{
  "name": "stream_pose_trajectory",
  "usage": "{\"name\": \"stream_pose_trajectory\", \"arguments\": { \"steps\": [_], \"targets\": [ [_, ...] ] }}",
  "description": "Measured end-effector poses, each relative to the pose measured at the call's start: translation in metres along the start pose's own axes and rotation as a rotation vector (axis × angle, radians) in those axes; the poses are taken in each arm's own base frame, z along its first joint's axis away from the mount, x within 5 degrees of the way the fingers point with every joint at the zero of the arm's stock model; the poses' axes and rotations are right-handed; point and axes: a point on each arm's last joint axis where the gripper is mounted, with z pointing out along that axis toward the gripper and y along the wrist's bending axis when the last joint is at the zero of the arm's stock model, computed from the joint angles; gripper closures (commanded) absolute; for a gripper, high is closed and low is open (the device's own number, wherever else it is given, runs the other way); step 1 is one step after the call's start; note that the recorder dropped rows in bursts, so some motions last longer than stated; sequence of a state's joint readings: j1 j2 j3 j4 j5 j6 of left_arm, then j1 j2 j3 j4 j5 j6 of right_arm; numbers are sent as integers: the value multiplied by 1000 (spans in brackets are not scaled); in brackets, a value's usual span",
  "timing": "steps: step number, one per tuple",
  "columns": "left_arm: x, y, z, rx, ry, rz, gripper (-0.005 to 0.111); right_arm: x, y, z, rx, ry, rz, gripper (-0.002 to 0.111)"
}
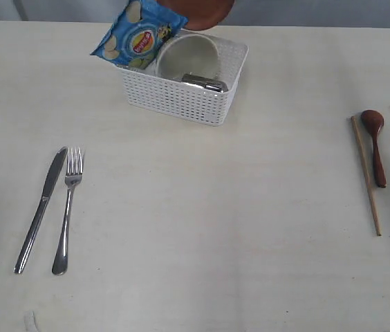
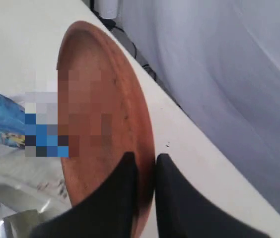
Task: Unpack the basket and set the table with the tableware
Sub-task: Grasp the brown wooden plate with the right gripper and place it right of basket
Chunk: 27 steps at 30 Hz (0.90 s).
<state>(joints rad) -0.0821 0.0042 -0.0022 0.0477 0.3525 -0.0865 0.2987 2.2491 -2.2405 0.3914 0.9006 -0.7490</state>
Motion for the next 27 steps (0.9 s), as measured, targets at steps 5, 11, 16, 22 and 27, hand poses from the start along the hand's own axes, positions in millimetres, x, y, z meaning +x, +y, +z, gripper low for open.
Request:
{"name": "stream_pose_trajectory", "arguments": {
  "steps": [5, 11, 16, 22, 27],
  "targets": [
    [0, 0, 0, 0, 0, 0, 107, -1, -15, -32, 154, 74, 81, 109],
    [0, 0, 0, 0, 0, 0, 107, 41, -57, -50, 127, 154, 317, 109],
    [0, 0, 0, 0, 0, 0, 107, 105, -89, -53, 110, 283, 514, 109],
    [0, 0, 0, 0, 0, 0, 107, 182, -107, -57, 24, 369, 720, 109],
    [0, 0, 0, 0, 0, 0, 107, 215, -101, -50, -130, 297, 827, 109]
  ]
}}
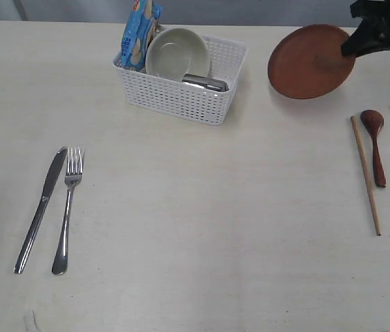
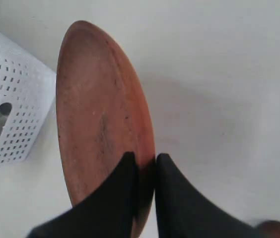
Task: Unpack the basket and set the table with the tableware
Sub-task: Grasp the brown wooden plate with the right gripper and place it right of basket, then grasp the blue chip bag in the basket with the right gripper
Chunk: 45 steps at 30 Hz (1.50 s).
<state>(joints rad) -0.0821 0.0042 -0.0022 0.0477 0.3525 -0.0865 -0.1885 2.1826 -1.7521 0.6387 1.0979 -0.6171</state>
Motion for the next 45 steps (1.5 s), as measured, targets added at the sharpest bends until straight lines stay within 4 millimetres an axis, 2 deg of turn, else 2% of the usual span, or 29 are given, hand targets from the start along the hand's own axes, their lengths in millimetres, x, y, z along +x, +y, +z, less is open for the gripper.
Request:
{"name": "stream_pose_trajectory", "arguments": {
  "steps": [8, 10, 12, 15, 17, 22, 25, 28, 31, 34, 38, 39, 40, 41, 42, 43, 45],
  "targets": [
    [0, 0, 0, 0, 0, 0, 107, 20, -23, 47, -106, 65, 69, 108],
    [0, 0, 0, 0, 0, 0, 107, 21, -25, 53, -121, 64, 89, 106],
    [0, 0, 0, 0, 0, 0, 107, 21, -27, 56, -124, 59, 99, 93],
    [0, 0, 0, 0, 0, 0, 107, 21, -28, 58, -124, 56, 104, 65],
    [0, 0, 0, 0, 0, 0, 107, 21, -28, 58, -116, 51, 102, 59],
    [0, 0, 0, 0, 0, 0, 107, 19, -29, 50, -54, 49, 94, 62],
    [0, 0, 0, 0, 0, 0, 107, 9, -20, 29, -23, 6, 96, 62],
    [0, 0, 0, 0, 0, 0, 107, -5, 2, 2, -51, -86, 96, 62],
    [0, 0, 0, 0, 0, 0, 107, -20, 44, -16, -110, -157, 40, 62],
    [0, 0, 0, 0, 0, 0, 107, -28, 107, -13, -169, -160, -71, 62],
    [0, 0, 0, 0, 0, 0, 107, -28, 209, 14, -152, -111, -230, 62],
    [0, 0, 0, 0, 0, 0, 107, -23, 250, 27, -57, -109, -332, 62],
    [0, 0, 0, 0, 0, 0, 107, -20, 271, 34, -10, -119, -383, 62],
    [0, 0, 0, 0, 0, 0, 107, -14, 306, 44, 56, -148, -454, 61],
    [0, 0, 0, 0, 0, 0, 107, -11, 323, 49, 75, -166, -479, 56],
    [0, 0, 0, 0, 0, 0, 107, -6, 350, 56, 74, -198, -492, 52],
    [0, 0, 0, 0, 0, 0, 107, -7, 373, 66, 47, -244, -441, 51]
  ]
}}
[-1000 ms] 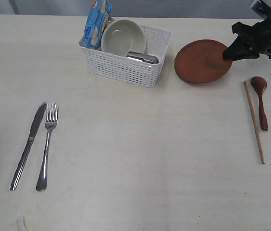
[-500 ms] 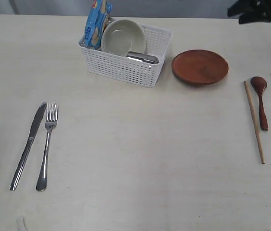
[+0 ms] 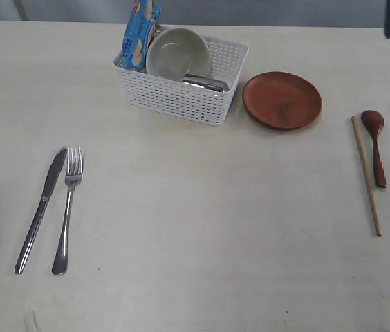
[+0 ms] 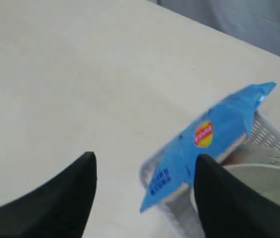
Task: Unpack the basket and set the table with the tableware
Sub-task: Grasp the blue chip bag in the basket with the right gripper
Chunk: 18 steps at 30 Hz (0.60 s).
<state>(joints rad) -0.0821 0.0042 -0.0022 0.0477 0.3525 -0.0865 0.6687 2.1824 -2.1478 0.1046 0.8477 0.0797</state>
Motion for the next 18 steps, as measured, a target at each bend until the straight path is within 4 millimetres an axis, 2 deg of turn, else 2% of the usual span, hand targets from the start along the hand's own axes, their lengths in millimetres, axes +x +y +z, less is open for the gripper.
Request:
{"name": "stream_pose_trajectory", "arguments": {
  "steps": [2, 6, 13, 18],
  "targets": [
    [0, 0, 0, 0, 0, 0, 107, -7, 0, 9, 14, -34, 102, 51],
    [0, 0, 0, 0, 0, 0, 107, -4, -9, 32, 88, -18, 196, 51],
    [0, 0, 0, 0, 0, 0, 107, -6, -18, 34, 180, -41, 222, 51],
    [0, 0, 0, 0, 0, 0, 107, 0, -21, 46, 197, -26, 231, 54]
  ]
}}
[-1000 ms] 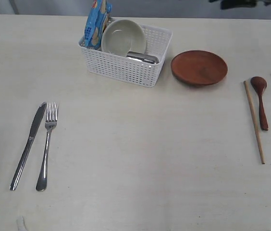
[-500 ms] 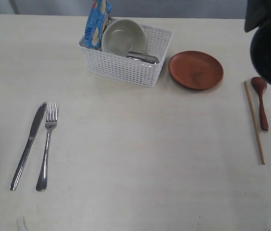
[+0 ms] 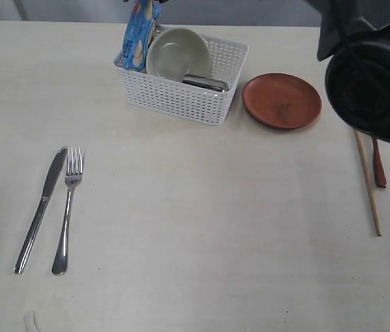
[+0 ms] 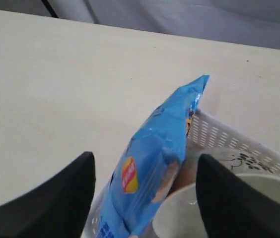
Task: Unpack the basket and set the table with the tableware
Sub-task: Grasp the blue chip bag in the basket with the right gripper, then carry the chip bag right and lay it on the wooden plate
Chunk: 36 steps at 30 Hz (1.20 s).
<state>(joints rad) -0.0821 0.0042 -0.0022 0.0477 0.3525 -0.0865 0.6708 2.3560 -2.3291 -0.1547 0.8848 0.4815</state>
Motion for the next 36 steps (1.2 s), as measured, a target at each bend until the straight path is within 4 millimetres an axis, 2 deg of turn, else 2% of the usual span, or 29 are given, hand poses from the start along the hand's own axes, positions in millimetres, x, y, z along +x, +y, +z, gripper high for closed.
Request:
{"name": "stream_pose_trajectory", "arguments": {
  "steps": [3, 6, 7, 12, 21, 26, 31, 32, 34, 36],
  "targets": [
    [0, 0, 0, 0, 0, 0, 107, 4, 0, 10, -1, -1, 4, 76],
    [0, 0, 0, 0, 0, 0, 107, 6, 0, 15, 0, 4, -1, 103],
    [0, 0, 0, 0, 0, 0, 107, 6, 0, 15, 0, 3, -15, 109],
    [0, 0, 0, 0, 0, 0, 107, 4, 3, 8, 7, -7, -86, 109],
    [0, 0, 0, 0, 0, 0, 107, -12, 17, -50, 36, -57, -195, 109],
    [0, 0, 0, 0, 0, 0, 107, -10, 17, -67, 63, 4, -237, 109],
    [0, 0, 0, 0, 0, 0, 107, -12, 20, -92, 69, 18, -263, 109],
    [0, 0, 0, 0, 0, 0, 107, -12, 26, -106, 61, 7, -284, 109],
    [0, 0, 0, 0, 0, 0, 107, -12, 36, -120, 69, -22, -324, 109],
    [0, 0, 0, 0, 0, 0, 107, -9, 44, -126, 81, -33, -350, 109]
  ]
}}
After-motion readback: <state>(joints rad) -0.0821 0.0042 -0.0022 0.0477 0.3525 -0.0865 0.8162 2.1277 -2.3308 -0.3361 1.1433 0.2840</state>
